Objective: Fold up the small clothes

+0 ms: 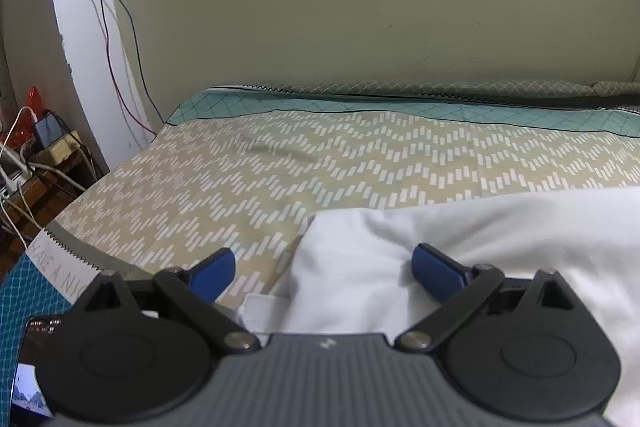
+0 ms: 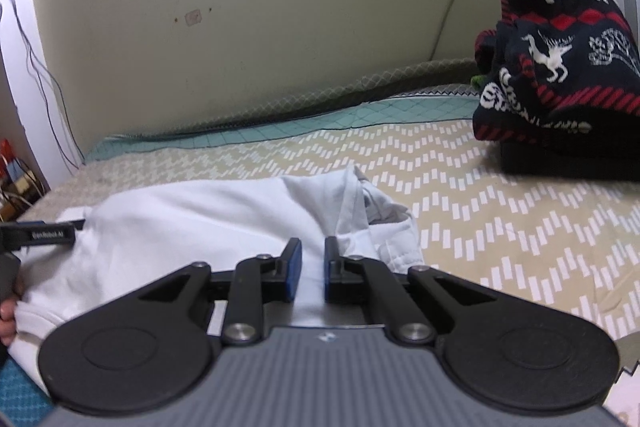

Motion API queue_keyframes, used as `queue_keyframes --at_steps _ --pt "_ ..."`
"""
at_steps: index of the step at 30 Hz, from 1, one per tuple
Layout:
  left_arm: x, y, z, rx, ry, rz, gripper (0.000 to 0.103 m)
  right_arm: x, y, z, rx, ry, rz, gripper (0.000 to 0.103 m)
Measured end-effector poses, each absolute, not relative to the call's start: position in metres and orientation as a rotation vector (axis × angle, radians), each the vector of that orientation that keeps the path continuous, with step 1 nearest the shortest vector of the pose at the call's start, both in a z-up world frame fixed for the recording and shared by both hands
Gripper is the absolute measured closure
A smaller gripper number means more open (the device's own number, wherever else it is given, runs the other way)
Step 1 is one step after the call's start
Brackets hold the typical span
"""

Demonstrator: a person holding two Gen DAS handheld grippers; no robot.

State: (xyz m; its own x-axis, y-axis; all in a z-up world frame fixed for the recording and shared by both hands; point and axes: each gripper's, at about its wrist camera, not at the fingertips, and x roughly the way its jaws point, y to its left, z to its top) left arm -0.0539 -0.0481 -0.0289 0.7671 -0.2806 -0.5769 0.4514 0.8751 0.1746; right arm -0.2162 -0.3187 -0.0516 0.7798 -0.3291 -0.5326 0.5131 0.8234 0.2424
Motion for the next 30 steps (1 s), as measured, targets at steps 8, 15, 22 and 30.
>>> queue_keyframes --at_steps 8,15,22,30 --pt "-0.054 -0.048 -0.029 0.311 0.569 -0.391 0.000 -0.218 -0.318 -0.051 0.396 0.484 -0.427 0.093" --pt "-0.060 -0.043 -0.028 0.306 0.549 -0.406 0.000 -0.215 -0.311 -0.049 0.369 0.485 -0.351 0.034" --pt "-0.064 -0.042 -0.028 0.325 0.529 -0.408 0.000 -0.211 -0.309 -0.050 0.352 0.500 -0.356 0.032" --pt "-0.064 -0.042 -0.028 0.329 0.535 -0.410 0.000 -0.192 -0.281 -0.050 0.151 0.621 -0.362 0.018"
